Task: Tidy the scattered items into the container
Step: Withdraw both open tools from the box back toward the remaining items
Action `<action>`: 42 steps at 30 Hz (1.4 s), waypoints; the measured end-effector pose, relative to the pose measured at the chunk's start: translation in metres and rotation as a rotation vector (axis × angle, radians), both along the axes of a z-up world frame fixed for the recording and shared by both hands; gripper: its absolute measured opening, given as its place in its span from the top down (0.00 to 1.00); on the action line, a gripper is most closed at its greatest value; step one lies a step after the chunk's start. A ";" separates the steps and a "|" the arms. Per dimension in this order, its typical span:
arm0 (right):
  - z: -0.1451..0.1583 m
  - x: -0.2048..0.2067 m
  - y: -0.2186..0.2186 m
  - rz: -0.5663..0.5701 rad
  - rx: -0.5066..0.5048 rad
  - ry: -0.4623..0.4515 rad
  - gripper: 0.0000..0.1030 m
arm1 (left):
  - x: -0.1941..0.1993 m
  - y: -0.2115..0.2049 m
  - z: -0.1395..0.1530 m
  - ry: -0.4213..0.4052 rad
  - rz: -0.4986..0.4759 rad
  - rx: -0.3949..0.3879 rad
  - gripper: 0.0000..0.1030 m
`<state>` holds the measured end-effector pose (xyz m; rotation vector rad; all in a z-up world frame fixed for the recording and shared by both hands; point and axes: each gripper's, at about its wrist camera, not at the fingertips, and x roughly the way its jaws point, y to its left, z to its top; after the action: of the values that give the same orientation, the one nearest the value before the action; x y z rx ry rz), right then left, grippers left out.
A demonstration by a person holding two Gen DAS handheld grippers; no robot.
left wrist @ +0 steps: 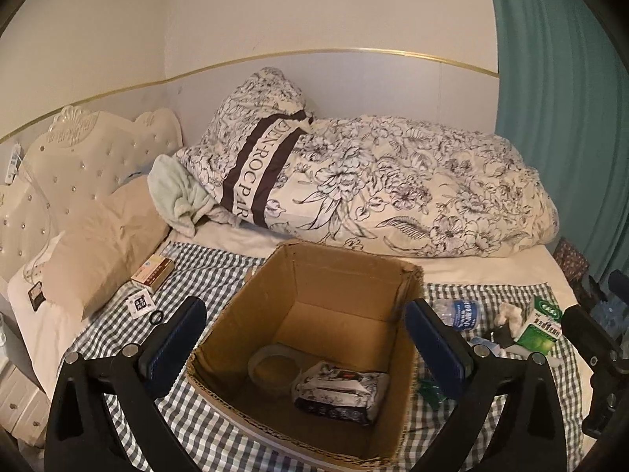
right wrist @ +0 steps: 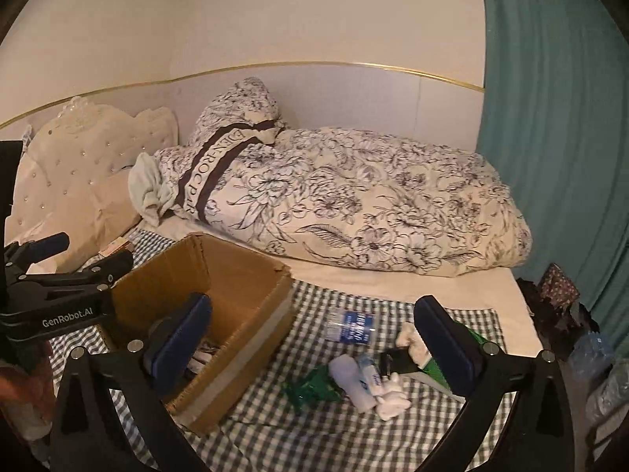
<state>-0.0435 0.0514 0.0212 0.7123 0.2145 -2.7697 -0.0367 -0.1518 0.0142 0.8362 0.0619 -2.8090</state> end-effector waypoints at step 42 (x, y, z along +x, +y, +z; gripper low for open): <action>0.010 0.024 0.146 -0.141 -0.046 0.042 0.00 | -0.020 0.139 0.004 -0.001 -0.253 0.009 0.00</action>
<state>-0.0198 0.1977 0.0315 0.6822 0.1121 -2.9150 -0.0563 -0.0128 0.0177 0.9060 -0.0340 -3.0448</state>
